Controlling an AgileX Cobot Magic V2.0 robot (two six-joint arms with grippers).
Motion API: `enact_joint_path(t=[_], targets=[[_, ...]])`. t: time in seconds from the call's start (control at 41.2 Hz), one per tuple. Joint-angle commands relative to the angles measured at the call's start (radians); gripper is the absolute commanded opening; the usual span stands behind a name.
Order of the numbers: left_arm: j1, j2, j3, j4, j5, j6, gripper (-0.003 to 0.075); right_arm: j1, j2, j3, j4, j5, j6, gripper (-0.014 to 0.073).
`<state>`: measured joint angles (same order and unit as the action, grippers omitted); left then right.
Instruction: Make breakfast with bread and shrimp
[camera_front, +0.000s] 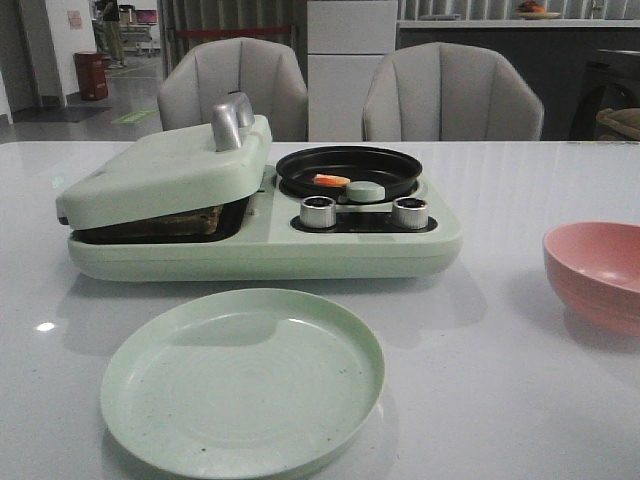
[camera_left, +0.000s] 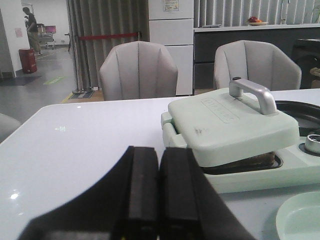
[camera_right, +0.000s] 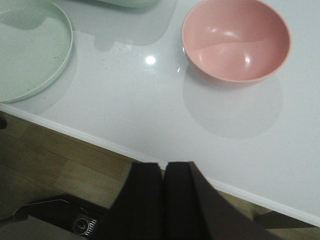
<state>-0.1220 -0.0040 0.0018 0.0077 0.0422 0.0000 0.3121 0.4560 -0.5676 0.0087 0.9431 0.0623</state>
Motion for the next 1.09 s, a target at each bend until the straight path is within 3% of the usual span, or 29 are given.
enact_joint_path(t=[0.0,0.292,0.486,0.851,1.069], targets=[[-0.007,-0.019,0.029,-0.008,-0.095,-0.009,0.0102,0.001,0.007,-0.025,-0.009,-0.064,-0.001,0.0015],[-0.007,-0.017,0.029,-0.008,-0.095,-0.009,0.0102,-0.028,-0.07,0.007,-0.03,-0.102,-0.018,0.0015],[-0.007,-0.017,0.029,-0.008,-0.095,-0.009,0.0102,-0.167,-0.254,0.201,-0.129,-0.424,-0.018,0.0015],[-0.007,-0.017,0.029,-0.008,-0.095,-0.009,0.0102,-0.274,-0.487,0.583,-0.079,-0.908,-0.017,0.0015],[-0.007,-0.017,0.029,-0.008,-0.095,-0.009,0.0102,-0.275,-0.487,0.579,-0.023,-0.943,-0.01,0.0015]])
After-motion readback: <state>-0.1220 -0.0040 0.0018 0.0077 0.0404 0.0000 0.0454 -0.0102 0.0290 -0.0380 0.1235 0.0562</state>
